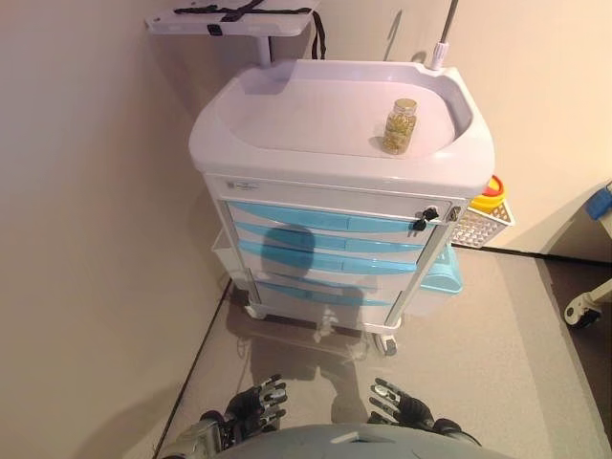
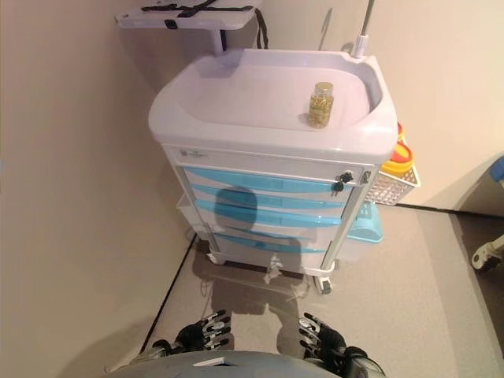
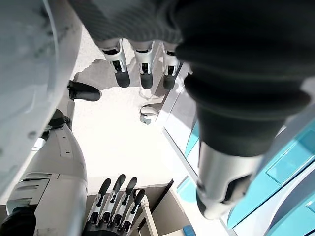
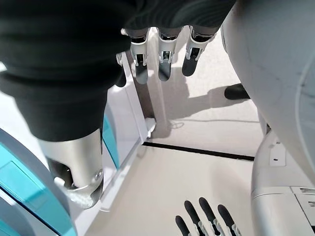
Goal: Open the drawer and pick up the medicine
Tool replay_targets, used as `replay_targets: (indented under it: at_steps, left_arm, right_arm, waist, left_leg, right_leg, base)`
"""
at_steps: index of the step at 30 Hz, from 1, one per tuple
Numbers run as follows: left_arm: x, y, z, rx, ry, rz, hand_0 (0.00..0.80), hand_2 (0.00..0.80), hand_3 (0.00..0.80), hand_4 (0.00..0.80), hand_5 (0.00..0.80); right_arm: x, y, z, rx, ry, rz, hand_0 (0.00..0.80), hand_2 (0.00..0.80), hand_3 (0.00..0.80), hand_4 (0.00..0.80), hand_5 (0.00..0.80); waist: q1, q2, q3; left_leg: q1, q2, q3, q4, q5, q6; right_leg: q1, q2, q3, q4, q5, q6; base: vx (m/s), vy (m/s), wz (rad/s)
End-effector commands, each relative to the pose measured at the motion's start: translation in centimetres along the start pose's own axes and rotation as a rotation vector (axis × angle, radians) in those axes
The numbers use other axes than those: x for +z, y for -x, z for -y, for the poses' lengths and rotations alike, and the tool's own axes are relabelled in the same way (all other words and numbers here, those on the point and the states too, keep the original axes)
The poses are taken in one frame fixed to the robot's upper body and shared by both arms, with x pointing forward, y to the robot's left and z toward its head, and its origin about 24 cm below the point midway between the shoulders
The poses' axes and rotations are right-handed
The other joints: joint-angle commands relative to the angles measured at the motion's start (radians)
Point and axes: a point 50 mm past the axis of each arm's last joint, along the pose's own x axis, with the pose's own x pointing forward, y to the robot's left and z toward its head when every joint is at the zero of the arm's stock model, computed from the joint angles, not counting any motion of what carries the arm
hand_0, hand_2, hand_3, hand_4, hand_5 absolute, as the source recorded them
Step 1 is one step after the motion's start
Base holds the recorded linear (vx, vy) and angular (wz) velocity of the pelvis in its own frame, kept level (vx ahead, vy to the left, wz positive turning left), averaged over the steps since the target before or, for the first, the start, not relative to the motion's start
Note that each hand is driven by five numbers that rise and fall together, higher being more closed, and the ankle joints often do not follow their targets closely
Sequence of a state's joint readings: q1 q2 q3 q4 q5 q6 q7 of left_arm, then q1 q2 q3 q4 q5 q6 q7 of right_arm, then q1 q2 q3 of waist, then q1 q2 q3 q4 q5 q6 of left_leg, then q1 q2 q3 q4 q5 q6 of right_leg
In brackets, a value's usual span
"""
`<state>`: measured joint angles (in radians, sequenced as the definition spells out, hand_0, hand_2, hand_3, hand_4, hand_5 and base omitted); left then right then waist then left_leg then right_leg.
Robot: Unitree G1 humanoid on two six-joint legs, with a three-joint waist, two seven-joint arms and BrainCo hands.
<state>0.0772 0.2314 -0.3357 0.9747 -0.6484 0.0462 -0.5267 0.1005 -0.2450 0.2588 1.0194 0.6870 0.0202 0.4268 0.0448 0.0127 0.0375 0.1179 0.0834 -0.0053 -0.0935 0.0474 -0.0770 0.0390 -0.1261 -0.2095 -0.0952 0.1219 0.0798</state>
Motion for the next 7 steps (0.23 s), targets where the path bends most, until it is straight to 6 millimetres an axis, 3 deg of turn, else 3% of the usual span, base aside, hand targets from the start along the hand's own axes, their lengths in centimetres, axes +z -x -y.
replay_targets:
  at_steps: [1, 7]
  left_arm:
    - [1.65, -1.36, 1.1, -0.044, 0.024, 0.039, 0.0, 0.0, 0.0, 0.0, 0.0]
    - [1.54, -1.33, 0.99, -0.045, 0.022, 0.026, 0.0, 0.0, 0.0, 0.0, 0.0]
  right_arm:
    - [1.49, -1.22, -1.75, 0.089, 0.014, 0.046, 0.0, 0.0, 0.0, 0.0, 0.0]
    - [1.45, -1.27, -1.82, 0.093, 0.02, 0.048, 0.0, 0.0, 0.0, 0.0, 0.0]
  waist:
    - [-0.01, -0.002, 0.036]
    - [-0.012, -0.004, 0.029]
  left_leg:
    - [-0.049, -0.059, 0.027, 0.006, -0.002, 0.017]
    - [-0.046, -0.06, 0.036, 0.006, -0.005, 0.017]
  right_leg:
    - [0.051, 0.021, -0.012, 0.051, -0.077, 0.047]
    - [0.051, 0.019, -0.01, 0.044, -0.071, 0.049]
  base:
    - [0.0, 0.0, 0.0]
    - [0.0, 0.0, 0.0]
